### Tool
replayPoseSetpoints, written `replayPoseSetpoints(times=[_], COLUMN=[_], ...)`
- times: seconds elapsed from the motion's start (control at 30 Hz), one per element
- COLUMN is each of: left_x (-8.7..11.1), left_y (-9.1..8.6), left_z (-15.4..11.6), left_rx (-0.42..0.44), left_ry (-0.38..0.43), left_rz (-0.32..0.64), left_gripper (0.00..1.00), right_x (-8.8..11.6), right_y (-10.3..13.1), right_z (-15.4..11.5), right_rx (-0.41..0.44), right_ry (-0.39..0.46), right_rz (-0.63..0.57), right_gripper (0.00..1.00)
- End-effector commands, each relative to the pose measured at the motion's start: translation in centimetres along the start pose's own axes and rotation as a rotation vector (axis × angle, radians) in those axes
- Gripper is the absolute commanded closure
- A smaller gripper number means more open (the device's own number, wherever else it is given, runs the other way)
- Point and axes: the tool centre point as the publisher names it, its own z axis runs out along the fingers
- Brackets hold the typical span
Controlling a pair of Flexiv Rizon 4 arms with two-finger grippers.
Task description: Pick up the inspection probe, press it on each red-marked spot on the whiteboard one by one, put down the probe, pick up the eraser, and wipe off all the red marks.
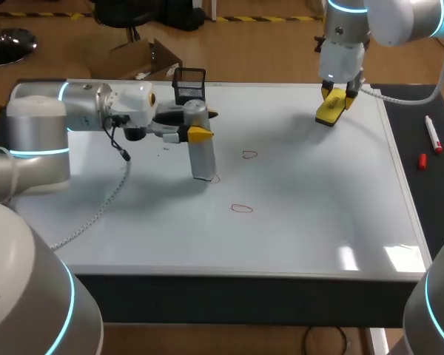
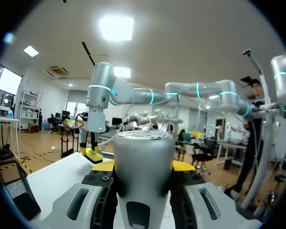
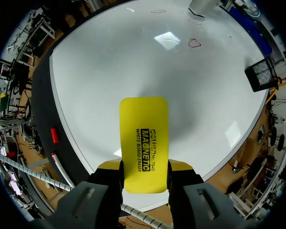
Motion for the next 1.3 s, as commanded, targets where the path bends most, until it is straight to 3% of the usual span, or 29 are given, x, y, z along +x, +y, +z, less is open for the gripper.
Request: replayPoseSetpoints(times=[0.03,0.7,1.07,1.3], left_x=[-1.0,-1.4,-1.3,-0.7], left_y=[0.9,2.8,2.8,-0.2], left_z=[0.5,0.9,0.8,0.8], left_rx=[0.009,-0.020,-0.022,-0.008], left_ry=[0.036,0.054,0.052,0.051], left_rz=[0.002,-0.009,-0.011,0.020], left_gripper=[1.00,1.00,1.00,1.00], right_x=[0.1,0.1,0.1,0.1], right_y=[0.0,0.0,0.0,0.0], right_z=[-0.1,-0.1,-0.1,-0.1], right_rx=[0.001,0.001,0.001,0.001], right_ry=[0.002,0.002,0.002,0.002], right_rz=[-0.002,-0.002,-0.002,-0.002], right_gripper=[1.00,1.00,1.00,1.00])
